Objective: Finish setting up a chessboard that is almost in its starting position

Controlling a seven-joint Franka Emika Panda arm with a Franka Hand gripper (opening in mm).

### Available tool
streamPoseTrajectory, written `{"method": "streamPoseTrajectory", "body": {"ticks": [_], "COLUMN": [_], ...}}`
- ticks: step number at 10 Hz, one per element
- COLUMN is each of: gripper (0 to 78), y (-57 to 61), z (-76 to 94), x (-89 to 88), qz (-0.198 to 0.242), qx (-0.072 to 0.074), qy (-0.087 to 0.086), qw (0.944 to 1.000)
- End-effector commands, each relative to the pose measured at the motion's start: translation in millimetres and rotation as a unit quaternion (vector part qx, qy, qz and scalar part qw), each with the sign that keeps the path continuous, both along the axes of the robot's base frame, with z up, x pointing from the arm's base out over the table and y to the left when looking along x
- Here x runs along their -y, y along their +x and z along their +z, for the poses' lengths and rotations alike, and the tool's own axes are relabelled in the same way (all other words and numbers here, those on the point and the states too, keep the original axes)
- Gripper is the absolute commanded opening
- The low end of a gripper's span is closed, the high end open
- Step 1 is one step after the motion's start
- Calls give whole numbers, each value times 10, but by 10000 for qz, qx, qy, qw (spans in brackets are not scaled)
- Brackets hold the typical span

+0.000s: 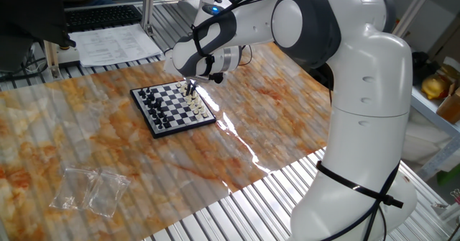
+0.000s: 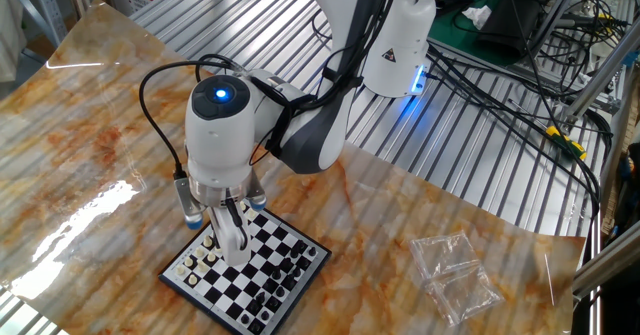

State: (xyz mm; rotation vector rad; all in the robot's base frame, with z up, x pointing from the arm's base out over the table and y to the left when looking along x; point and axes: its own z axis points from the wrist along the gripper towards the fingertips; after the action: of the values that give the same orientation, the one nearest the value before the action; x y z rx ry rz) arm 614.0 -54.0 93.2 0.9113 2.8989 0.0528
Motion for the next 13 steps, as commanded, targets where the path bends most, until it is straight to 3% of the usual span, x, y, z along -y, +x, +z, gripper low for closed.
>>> {"method": "streamPoseTrajectory", "body": {"ticks": [1, 13], "gripper": [775, 775], "y": [33, 33], "z": [57, 57], "x": [-34, -34], "qz": [-161, -161], "qx": [27, 27], "qy": [-72, -72], "qw": [9998, 9998]}}
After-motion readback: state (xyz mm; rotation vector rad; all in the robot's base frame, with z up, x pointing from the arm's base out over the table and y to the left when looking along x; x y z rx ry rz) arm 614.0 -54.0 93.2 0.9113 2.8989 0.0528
